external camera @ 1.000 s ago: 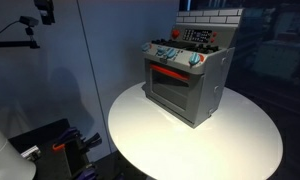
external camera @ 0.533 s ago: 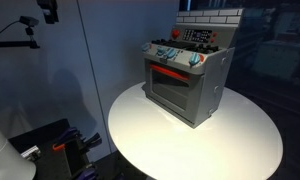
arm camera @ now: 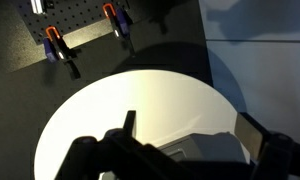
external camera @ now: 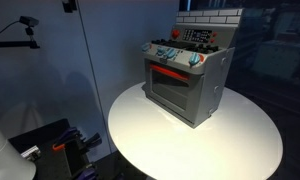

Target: Turn the blue knob on the far left of the stove to the left

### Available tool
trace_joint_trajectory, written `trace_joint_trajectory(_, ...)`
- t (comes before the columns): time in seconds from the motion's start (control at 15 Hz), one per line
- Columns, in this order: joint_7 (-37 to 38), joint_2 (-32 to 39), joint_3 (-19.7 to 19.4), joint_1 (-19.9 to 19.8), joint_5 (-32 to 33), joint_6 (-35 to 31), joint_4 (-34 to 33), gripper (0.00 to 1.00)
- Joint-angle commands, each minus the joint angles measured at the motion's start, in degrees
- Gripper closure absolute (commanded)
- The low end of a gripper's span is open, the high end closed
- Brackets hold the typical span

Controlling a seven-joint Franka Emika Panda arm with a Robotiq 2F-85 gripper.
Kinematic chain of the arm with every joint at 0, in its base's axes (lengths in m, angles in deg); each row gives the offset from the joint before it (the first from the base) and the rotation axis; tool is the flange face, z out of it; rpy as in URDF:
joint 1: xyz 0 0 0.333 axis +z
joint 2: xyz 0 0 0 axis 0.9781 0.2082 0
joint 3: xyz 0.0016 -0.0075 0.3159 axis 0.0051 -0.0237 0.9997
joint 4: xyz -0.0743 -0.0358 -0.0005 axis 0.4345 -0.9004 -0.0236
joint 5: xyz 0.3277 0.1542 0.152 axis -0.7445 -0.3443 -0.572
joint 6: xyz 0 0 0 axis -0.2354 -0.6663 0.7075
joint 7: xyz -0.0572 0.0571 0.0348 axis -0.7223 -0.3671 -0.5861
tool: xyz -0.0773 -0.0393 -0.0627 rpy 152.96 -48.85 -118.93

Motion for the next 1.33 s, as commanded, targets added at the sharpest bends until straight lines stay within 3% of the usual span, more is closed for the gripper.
trace_joint_trajectory(0.0,2.93,5.67,-0.69,-1.03,-0.14,-1.25,-6.46,0.00)
trace_joint_trajectory(0.53,7.73,14.71,-0.01,-0.80,2.56,-11.88,-13.22,0.00)
trace_joint_trajectory(0.93,12.82,18.95,0.94,-0.31,9.95,-21.45,-12.62,0.00)
trace_joint_trajectory(1.27,12.89,19.36,-0.59,1.74,11.02,-22.46,-11.19,0.00)
